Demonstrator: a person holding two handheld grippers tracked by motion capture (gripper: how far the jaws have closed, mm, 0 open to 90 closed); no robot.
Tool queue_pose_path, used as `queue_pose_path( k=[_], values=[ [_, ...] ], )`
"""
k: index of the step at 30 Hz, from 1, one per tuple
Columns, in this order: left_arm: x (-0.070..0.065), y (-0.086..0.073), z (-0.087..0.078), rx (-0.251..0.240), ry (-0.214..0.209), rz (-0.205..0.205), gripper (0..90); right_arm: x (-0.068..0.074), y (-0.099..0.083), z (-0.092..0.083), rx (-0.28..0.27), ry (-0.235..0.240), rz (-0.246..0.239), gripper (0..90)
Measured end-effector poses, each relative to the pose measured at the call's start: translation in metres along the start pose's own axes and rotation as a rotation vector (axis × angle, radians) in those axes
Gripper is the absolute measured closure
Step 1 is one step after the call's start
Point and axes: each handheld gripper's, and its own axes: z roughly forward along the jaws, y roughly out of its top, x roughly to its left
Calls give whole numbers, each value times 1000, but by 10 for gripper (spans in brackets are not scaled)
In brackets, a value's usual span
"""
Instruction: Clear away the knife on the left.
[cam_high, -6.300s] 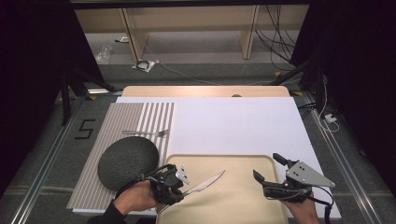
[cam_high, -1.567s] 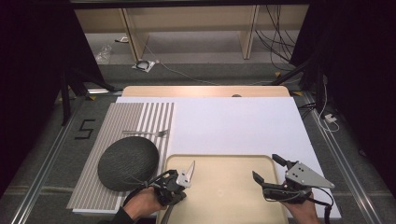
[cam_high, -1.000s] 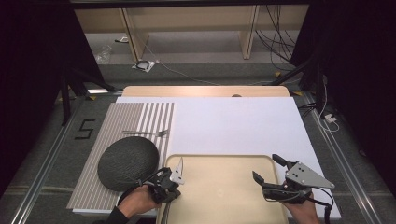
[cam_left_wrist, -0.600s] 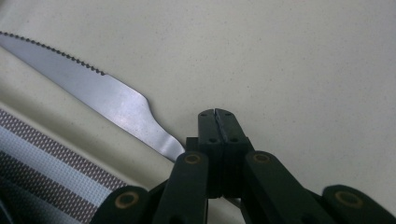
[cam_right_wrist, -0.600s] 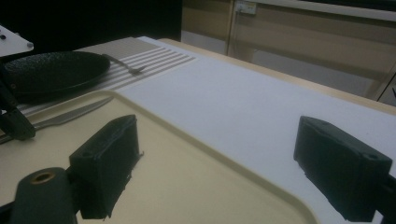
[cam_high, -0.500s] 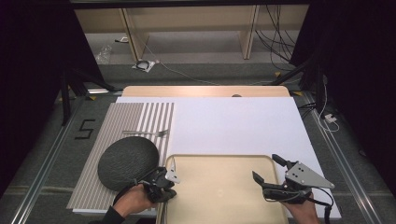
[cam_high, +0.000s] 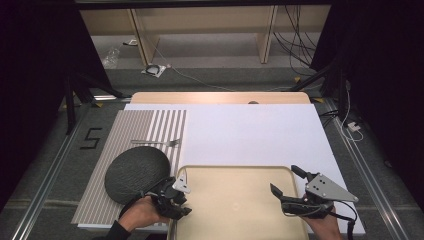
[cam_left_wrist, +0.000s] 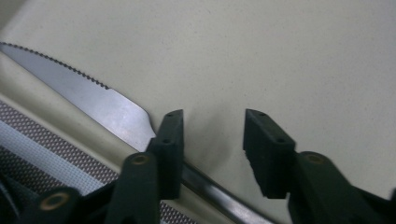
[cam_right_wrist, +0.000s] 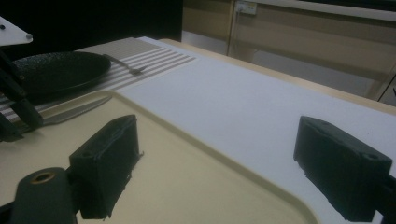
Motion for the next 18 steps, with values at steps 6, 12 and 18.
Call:
queue_pose_path(
  k=[6,12,18],
  values=[
    [4,1,-6,-38,32,-24,420,0,0,0,0,0,3,151],
    [10,1,-12,-75,55,-54,340,-2,-2,2,-4,3,12,150],
    [14,3,-16,-109,81,-59,276,-4,-3,1,-4,2,18,150]
  ],
)
